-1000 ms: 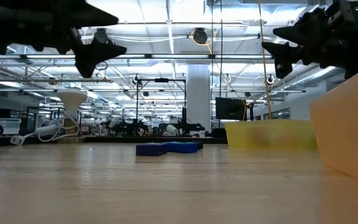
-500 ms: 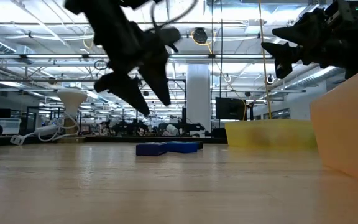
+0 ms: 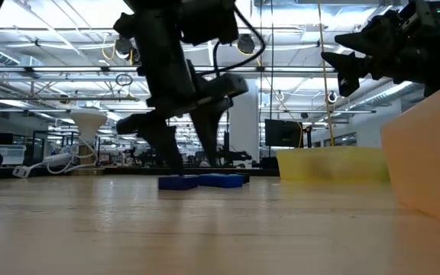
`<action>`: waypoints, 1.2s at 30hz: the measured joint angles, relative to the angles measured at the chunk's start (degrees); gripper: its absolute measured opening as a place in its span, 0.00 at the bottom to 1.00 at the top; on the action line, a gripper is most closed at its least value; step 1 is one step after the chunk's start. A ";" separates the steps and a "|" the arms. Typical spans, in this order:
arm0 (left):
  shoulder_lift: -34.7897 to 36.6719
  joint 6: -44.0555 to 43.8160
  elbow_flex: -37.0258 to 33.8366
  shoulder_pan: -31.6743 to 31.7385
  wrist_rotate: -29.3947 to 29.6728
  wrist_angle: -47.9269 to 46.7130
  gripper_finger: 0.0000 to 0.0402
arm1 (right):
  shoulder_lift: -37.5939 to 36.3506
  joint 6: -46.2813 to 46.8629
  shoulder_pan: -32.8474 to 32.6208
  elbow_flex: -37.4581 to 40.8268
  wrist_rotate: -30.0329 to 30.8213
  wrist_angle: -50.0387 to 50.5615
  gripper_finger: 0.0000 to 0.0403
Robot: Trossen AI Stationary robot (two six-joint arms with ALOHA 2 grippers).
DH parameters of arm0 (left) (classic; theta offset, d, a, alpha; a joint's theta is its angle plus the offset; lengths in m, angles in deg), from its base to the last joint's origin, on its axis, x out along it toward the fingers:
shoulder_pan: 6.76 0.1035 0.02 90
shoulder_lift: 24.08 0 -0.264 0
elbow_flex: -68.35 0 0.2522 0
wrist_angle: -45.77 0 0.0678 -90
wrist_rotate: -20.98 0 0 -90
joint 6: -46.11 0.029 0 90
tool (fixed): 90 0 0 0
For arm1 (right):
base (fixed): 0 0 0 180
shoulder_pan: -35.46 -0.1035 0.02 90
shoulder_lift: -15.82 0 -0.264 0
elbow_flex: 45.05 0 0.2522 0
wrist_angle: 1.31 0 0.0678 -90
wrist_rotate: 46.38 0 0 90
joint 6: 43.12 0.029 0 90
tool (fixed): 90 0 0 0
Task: Pick & Place Office items
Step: Put the dark blue digital clock into the orange bin
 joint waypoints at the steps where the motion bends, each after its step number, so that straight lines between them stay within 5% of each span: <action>1: 0.43 -0.25 -0.06 0.57 -0.33 -1.47 0.59 | 0.00 0.00 0.00 0.00 0.00 -0.02 0.42; 22: 4.13 4.48 -1.70 -0.85 5.66 -12.52 0.41 | -0.02 0.00 0.00 -0.02 0.00 0.43 0.42; 36: 4.17 6.00 -2.19 -0.64 8.06 -11.42 0.63 | -0.02 0.00 0.01 -0.02 0.00 1.12 0.42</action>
